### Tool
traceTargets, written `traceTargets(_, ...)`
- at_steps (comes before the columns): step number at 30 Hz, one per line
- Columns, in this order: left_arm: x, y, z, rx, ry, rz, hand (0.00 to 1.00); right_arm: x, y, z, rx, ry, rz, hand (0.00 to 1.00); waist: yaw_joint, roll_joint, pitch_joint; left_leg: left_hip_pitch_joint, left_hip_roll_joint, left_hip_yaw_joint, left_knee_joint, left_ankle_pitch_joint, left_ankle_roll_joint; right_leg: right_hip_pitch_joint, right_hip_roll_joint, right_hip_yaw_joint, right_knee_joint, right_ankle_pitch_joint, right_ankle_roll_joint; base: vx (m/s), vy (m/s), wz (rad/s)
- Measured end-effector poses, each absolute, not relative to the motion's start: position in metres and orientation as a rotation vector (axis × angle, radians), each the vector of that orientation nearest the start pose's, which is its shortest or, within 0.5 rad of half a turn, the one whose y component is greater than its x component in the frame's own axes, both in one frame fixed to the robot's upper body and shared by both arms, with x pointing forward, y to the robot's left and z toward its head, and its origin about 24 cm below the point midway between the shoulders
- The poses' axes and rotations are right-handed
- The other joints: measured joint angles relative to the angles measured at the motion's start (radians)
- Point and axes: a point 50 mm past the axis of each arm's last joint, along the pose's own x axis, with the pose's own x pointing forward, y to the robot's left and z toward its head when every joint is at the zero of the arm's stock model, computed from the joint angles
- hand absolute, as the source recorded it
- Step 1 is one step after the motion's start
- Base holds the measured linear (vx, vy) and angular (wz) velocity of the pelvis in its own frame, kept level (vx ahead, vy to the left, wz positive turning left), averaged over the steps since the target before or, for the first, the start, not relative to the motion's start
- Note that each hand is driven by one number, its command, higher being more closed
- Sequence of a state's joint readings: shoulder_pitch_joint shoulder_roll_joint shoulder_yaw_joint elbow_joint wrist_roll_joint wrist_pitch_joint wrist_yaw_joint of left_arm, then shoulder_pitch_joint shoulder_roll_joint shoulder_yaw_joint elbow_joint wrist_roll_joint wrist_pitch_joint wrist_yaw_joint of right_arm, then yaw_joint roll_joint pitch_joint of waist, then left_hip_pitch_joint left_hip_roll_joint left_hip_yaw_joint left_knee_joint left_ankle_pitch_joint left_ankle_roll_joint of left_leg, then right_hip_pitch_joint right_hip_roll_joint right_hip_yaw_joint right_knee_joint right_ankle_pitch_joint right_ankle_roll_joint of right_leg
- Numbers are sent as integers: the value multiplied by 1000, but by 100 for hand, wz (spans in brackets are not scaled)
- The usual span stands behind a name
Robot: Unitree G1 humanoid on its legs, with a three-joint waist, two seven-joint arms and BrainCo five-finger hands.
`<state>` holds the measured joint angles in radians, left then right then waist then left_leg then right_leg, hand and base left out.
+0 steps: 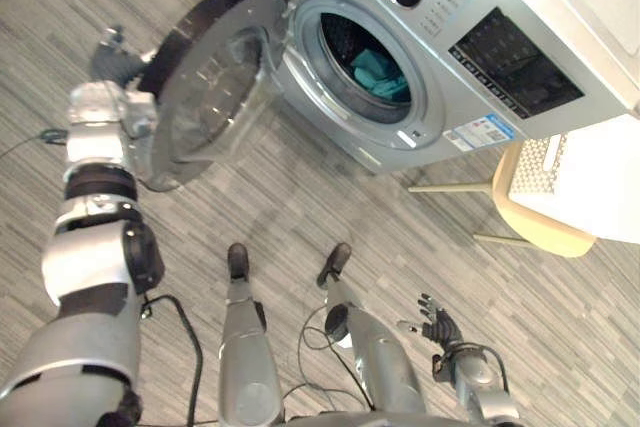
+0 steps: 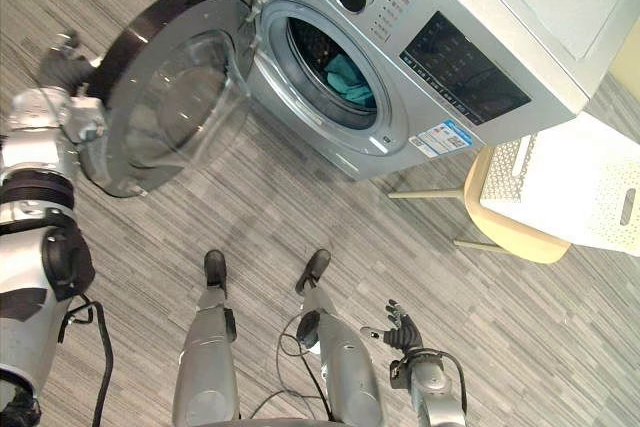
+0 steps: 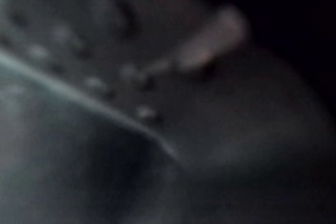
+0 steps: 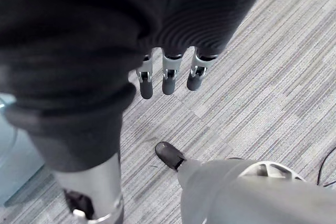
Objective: Pick up the laundry basket with both hands and put the clothes into the washing machine.
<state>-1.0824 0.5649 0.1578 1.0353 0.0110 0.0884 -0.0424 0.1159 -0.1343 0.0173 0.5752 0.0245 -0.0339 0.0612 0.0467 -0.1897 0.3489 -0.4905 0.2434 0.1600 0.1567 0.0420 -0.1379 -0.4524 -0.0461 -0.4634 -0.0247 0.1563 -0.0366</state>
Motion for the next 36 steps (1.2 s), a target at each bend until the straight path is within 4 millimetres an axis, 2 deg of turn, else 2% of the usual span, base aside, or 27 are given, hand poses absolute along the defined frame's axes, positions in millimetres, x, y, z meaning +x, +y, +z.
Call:
traceTargets(2,407,247,175,321,81,122,0,172,-193,-99,-129,662,37,0,0,3,-13,19,-14,15,0,-6,10,14,-14,9,1,5,7,18,87,1)
traceTargets(4,408,200,136,209,156,-37,0,169,-197,-100,-179,681,67,0,-2,12,-60,27,-27,31,0,-10,17,15,-31,21,0,16,15,27,133,-7)
traceTargets(6,405,179,116,100,188,-33,0,171,-196,-97,-194,667,87,0,-9,13,-69,52,-37,51,1,-17,27,29,-41,37,-1,23,16,29,120,-21)
traceTargets(7,402,173,105,108,200,-14,0,172,-195,-96,-203,662,101,0,-13,13,-78,66,-40,70,5,-24,36,34,-45,57,-1,27,22,31,140,-29)
traceTargets(9,399,169,96,109,226,11,0,171,-196,-96,-226,664,121,0,-15,16,-83,89,-47,100,7,-32,44,39,-53,85,-2,32,29,24,94,-32)
traceTargets(11,395,173,87,98,243,24,0,168,-199,-97,-251,679,124,0,-24,25,-94,98,-53,113,15,-46,49,48,-59,98,-10,38,36,31,67,-23)
traceTargets(15,385,188,71,118,273,43,0,164,-203,-100,-287,705,129,0,-29,26,-103,136,-81,154,18,-68,65,75,-68,138,-34,56,55,55,77,-20)
traceTargets(19,375,212,50,192,355,74,0,155,-205,-115,-304,794,133,0,-62,29,-165,139,-114,179,18,-71,71,72,-98,163,-49,74,77,45,99,-8)
traceTargets(21,371,230,49,282,379,111,0,152,-205,-119,-292,818,125,0,-72,30,-172,143,-127,188,23,-73,74,72,-111,174,-49,82,83,18,79,-9)
traceTargets(23,370,238,50,316,383,128,0,150,-204,-121,-271,829,111,0,-78,32,-173,143,-127,187,27,-77,81,73,-113,174,-49,82,83,3,27,0)
traceTargets(30,368,243,46,299,407,169,0,139,-207,-129,-234,881,64,0,-87,58,-187,139,-130,183,35,-78,81,78,-117,167,-48,82,82,8,13,2)
traceTargets(31,367,245,46,292,413,176,0,139,-209,-129,-231,881,55,0,-87,67,-187,140,-129,183,36,-78,81,78,-117,167,-48,82,82,41,11,0)
traceTargets(34,368,250,54,315,385,114,0,128,-215,-132,-224,913,31,0,-62,121,-188,152,-123,170,38,-80,79,100,-111,157,-48,76,74,36,6,8)
traceTargets(36,364,271,84,391,231,101,0,119,-220,-136,-211,943,22,0,-36,185,-209,182,-116,150,36,-90,67,133,-102,152,-48,65,62,14,4,2)
